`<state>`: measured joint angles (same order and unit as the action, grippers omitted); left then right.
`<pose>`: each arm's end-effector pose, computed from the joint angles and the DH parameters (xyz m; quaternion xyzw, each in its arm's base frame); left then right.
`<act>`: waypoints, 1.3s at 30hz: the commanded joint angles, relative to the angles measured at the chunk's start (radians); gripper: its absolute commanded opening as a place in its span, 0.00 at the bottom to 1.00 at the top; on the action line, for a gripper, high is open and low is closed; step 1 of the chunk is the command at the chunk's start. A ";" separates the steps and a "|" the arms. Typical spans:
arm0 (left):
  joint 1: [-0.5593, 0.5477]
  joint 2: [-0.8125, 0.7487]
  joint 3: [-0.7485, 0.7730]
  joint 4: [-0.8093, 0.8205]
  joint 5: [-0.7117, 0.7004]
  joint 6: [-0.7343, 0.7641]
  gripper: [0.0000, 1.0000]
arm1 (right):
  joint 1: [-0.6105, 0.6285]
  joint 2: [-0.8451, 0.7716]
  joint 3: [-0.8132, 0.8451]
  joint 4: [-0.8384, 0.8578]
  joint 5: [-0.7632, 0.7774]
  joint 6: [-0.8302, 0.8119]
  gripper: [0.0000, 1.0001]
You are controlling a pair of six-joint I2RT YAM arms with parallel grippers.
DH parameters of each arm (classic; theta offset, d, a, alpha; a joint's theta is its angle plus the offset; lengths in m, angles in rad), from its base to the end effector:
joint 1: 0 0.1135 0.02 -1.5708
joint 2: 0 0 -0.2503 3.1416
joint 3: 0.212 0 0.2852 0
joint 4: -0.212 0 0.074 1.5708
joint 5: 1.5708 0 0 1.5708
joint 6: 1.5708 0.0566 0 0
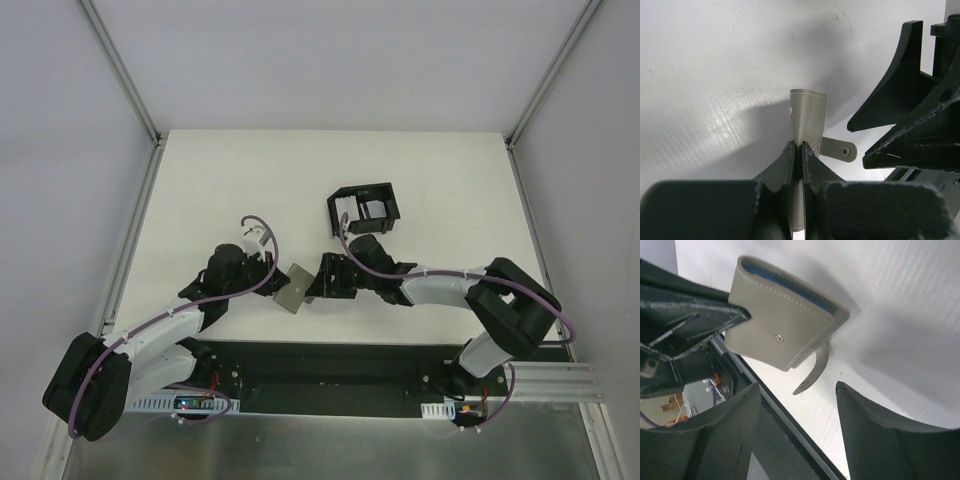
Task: Put the credit cards into the card holder
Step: Open the card holder at the center of the board.
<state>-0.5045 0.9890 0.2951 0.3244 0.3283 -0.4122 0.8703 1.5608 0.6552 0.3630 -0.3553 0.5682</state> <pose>0.2137 -0.1388 0.1444 0.1298 0.8088 -0.3676 0.4404 0.2077 0.2769 0.1158 -0.2149 0.8342 0.4346 0.2627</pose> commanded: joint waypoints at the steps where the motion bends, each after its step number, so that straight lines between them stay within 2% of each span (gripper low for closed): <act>1: -0.012 -0.016 0.006 -0.005 -0.038 -0.011 0.00 | 0.010 0.039 0.070 -0.022 0.059 0.075 0.65; 9: -0.023 -0.024 0.009 -0.008 -0.044 -0.010 0.00 | 0.019 0.099 0.119 -0.117 0.101 0.071 0.64; 19: -0.025 -0.047 0.003 -0.028 -0.069 -0.004 0.00 | 0.033 0.114 0.130 -0.121 0.058 0.053 0.27; 23: -0.025 -0.049 0.006 -0.031 -0.080 0.000 0.00 | 0.035 0.111 0.123 -0.113 0.042 0.045 0.03; 24: -0.025 -0.050 0.006 -0.033 -0.084 0.000 0.00 | 0.036 0.113 0.121 -0.114 0.044 0.042 0.01; 27: -0.025 -0.044 0.007 -0.035 -0.084 0.000 0.00 | 0.035 0.110 0.116 -0.113 0.045 0.030 0.01; 35: -0.025 -0.036 0.019 -0.061 -0.107 0.012 0.47 | 0.033 0.076 0.093 -0.105 0.075 0.009 0.01; 37: -0.025 -0.046 0.024 -0.067 -0.112 0.019 0.53 | 0.032 0.068 0.090 -0.104 0.076 0.002 0.01; 39: -0.025 -0.061 0.022 -0.074 -0.124 0.024 0.65 | 0.029 0.061 0.086 -0.104 0.076 0.002 0.00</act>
<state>-0.5182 0.9596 0.2951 0.2623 0.2314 -0.4004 0.9009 1.6775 0.7513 0.2466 -0.2928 0.5903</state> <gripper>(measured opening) 0.555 0.021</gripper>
